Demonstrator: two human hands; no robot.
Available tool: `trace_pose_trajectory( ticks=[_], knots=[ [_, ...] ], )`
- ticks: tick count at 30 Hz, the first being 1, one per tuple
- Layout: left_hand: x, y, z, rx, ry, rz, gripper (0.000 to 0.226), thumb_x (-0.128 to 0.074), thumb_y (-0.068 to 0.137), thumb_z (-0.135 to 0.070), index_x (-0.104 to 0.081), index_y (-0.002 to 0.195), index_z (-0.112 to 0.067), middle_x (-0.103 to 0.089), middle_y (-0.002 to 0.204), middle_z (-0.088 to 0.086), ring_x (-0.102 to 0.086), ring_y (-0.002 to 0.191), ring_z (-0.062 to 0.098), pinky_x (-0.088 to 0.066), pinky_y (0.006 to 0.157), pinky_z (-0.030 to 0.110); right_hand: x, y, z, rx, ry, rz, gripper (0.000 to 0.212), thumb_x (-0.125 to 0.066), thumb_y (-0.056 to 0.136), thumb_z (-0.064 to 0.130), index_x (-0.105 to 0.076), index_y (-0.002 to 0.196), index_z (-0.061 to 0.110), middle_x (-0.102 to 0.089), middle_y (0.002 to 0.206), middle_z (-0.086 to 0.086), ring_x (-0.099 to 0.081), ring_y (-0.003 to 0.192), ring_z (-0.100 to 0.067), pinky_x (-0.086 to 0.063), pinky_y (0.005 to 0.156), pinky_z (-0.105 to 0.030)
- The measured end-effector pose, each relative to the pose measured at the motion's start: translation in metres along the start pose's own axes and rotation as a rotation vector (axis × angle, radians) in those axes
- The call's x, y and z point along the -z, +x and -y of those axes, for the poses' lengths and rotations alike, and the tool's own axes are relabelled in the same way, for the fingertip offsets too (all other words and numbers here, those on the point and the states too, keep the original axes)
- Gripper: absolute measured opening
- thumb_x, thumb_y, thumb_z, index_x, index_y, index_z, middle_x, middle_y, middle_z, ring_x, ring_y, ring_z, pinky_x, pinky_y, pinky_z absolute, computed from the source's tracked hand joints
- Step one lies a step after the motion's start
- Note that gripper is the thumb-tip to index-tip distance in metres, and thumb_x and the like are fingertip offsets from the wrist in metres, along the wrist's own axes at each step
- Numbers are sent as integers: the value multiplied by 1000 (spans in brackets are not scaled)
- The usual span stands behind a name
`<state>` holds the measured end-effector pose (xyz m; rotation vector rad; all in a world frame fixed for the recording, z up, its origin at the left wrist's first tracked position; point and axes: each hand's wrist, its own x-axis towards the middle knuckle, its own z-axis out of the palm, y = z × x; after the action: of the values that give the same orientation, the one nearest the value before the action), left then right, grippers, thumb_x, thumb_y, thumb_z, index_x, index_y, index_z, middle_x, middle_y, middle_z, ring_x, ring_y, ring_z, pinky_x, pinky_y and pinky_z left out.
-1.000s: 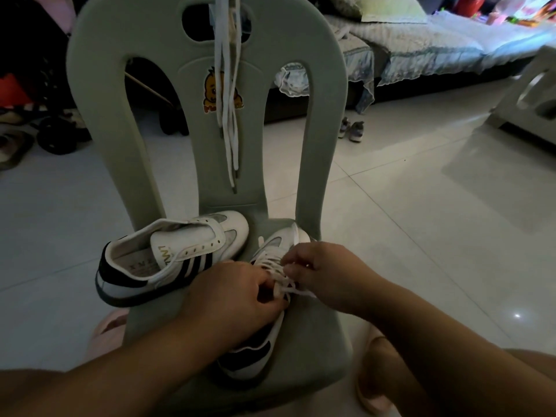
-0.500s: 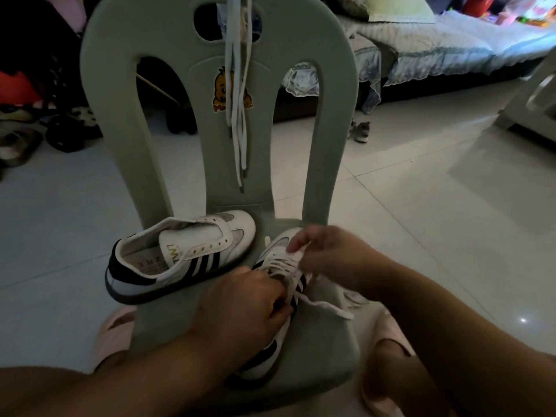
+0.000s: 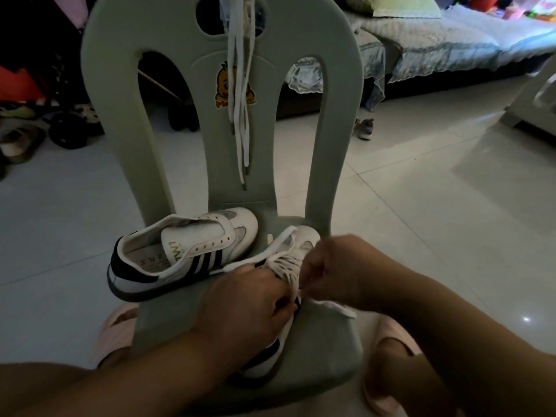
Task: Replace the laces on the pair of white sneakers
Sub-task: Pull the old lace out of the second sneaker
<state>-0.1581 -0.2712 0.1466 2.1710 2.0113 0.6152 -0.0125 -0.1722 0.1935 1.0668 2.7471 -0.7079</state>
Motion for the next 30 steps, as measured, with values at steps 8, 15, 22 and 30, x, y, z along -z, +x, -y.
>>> trace_pose_trajectory(
  ticks=[8,15,22,30],
  knots=[
    [-3,3,15,-64,-104,82,25,-49,82,-41,-72,87,-32,-67,82,-12,-62,74,11,-51,59,29,-23,-7,3,-163,158,34,31,-67,77,51,-73,81,20,-69,77,-1,-62,71,-14,-49,65,-30],
    [-1,19,18,-97,1,13,11,-63,74,-29,-72,79,-27,-62,76,-6,-60,67,15,-43,51,26,-37,-8,12,-241,247,-66,22,-62,83,33,-69,75,14,-65,73,-4,-59,70,-16,-49,65,-33],
    [9,21,25,-147,-225,127,22,-52,76,-43,-65,69,-27,-56,76,-10,-53,69,5,-41,55,23,-24,-8,3,-336,275,-54,18,-62,80,29,-63,66,20,-60,68,0,-54,65,-12,-44,59,-28],
    [27,24,40,104,-388,246,21,-69,71,-40,-61,90,-38,-55,93,-18,-51,81,-4,-43,70,22,-15,-9,-11,-393,291,-107,21,-64,79,26,-59,59,21,-56,60,5,-52,59,-10,-41,52,-23]
  ],
)
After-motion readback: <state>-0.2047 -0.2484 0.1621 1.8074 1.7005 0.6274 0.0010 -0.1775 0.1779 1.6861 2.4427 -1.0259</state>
